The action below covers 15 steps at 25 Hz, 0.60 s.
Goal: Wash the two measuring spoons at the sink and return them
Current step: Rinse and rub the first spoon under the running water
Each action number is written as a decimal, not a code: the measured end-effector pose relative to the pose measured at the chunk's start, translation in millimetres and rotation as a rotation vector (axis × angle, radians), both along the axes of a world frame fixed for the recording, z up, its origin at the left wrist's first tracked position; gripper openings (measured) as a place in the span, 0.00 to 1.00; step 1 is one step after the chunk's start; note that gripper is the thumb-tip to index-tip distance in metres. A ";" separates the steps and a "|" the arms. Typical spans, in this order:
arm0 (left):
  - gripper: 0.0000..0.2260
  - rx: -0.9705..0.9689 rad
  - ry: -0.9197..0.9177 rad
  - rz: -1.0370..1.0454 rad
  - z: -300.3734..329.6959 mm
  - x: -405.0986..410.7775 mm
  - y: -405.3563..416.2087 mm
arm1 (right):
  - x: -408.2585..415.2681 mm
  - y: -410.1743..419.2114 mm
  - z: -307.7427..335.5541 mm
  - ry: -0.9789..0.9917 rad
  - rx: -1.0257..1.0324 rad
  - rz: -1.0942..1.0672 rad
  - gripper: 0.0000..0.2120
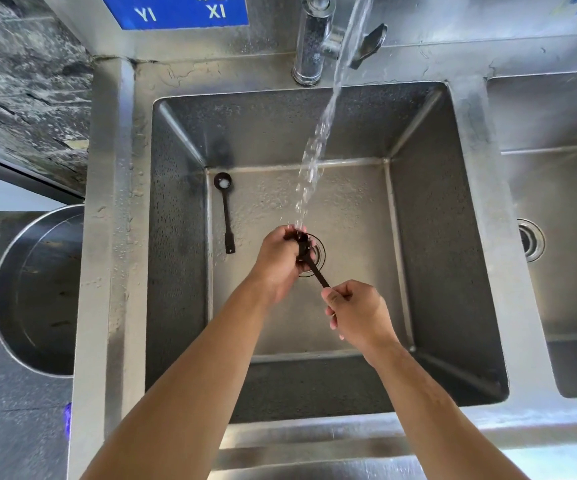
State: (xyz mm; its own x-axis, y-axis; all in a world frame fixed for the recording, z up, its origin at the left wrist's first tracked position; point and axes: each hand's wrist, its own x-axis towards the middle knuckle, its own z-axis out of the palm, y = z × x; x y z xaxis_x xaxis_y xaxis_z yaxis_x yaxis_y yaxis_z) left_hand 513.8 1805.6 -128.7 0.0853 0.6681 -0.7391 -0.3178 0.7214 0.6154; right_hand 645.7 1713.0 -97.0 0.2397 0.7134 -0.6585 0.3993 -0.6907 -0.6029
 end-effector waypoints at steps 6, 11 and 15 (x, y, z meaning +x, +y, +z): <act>0.14 0.011 -0.216 0.221 0.6 4.0 1.2 | 0.6 11.0 0.0 -0.053 0.081 0.039 0.09; 0.08 0.235 0.287 -0.250 -2.8 -13.6 -1.2 | 12.2 15.5 4.3 -0.012 0.061 0.048 0.10; 0.10 0.350 0.722 -0.856 -5.1 -36.0 12.9 | 23.2 12.1 8.0 -0.043 0.056 0.123 0.11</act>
